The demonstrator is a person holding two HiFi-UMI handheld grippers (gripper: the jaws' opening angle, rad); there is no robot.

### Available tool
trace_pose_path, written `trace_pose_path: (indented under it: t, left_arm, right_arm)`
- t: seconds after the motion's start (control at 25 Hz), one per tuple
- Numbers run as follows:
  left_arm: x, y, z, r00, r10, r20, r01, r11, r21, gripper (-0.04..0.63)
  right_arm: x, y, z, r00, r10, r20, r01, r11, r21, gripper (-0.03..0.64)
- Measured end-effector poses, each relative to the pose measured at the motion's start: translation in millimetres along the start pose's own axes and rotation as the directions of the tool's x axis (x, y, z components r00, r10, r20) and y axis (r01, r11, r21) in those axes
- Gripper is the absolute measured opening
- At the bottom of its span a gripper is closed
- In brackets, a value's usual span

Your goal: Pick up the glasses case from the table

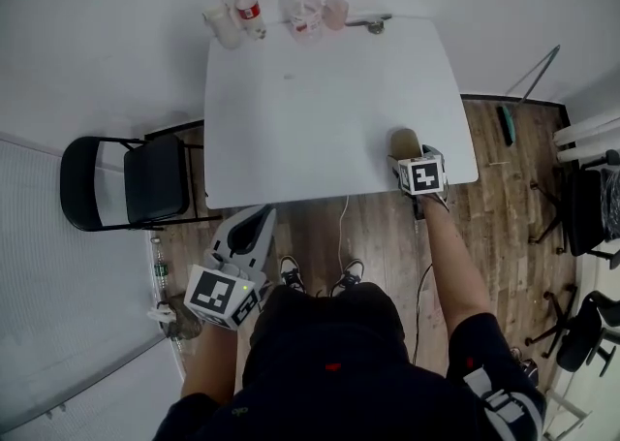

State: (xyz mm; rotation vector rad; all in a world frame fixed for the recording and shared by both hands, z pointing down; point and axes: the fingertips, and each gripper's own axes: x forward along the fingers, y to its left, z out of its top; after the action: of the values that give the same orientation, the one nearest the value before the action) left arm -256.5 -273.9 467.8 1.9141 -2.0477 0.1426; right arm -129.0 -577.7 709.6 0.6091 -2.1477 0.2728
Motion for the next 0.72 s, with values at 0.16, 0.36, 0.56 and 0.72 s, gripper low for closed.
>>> trace_pose_path:
  t: [0.16, 0.36, 0.56, 0.72]
  left_arm:
    - [-2.2, 5.5, -2.9, 1.000, 0.024, -0.001, -0.024, 1.000, -0.007, 0.023]
    - [-4.5, 3.5, -3.6, 1.000, 0.022, 0.003, -0.022, 1.000, -0.007, 0.023]
    - [-9.9, -0.6, -1.0, 1.000, 0.015, -0.002, -0.015, 1.000, 0.007, 0.023]
    - [-16.0, 0.9, 8.2, 1.000, 0.010, 0.009, -0.010, 1.000, 0.024, 0.023]
  right_arm:
    - [17.4, 2.9, -9.9, 0.999, 0.008, -0.051, -0.007, 1.000, 0.010, 0.397]
    - [20.9, 3.6, -12.2, 0.998, -0.004, -0.070, 0.005, 1.000, 0.015, 0.397]
    - [26.2, 3.8, -15.4, 0.995, 0.012, -0.095, -0.007, 0.998, 0.054, 0.396]
    - [7.9, 2.9, 0.0, 1.000, -0.023, 0.017, 0.022, 0.998, 0.057, 0.396]
